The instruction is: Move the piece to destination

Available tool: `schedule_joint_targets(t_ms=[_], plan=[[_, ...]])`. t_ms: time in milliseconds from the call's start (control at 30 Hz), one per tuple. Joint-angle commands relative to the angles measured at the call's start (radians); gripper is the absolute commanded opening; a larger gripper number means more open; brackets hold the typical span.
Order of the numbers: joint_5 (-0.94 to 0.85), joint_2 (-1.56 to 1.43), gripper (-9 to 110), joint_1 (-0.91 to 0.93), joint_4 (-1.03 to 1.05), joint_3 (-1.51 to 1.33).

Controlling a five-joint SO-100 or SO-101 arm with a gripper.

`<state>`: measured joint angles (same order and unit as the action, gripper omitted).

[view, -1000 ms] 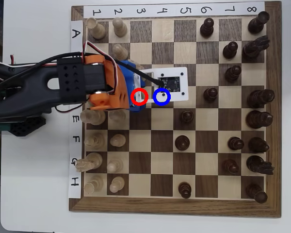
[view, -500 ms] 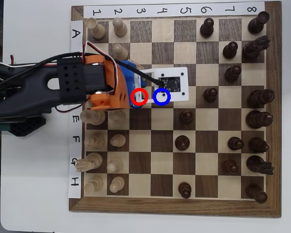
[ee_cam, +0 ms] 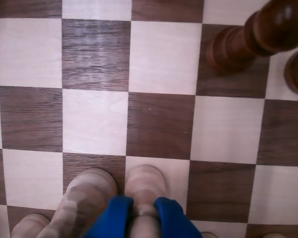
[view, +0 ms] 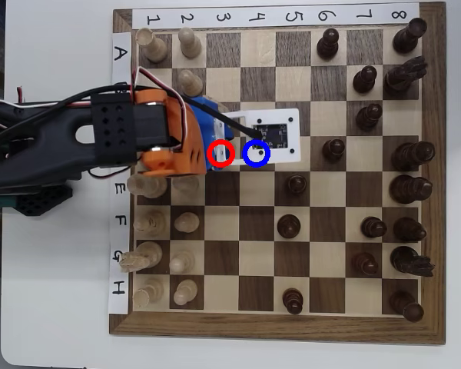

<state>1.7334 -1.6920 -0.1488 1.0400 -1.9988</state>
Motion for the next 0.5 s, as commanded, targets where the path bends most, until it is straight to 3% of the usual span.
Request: schedule_joint_targets(t_ms=[0, 467], plan=[[0.403, -0.026, 0, 0.043, -0.052, 0.025], [0.410, -0.071, 0, 0.061, 0.049, 0.161]])
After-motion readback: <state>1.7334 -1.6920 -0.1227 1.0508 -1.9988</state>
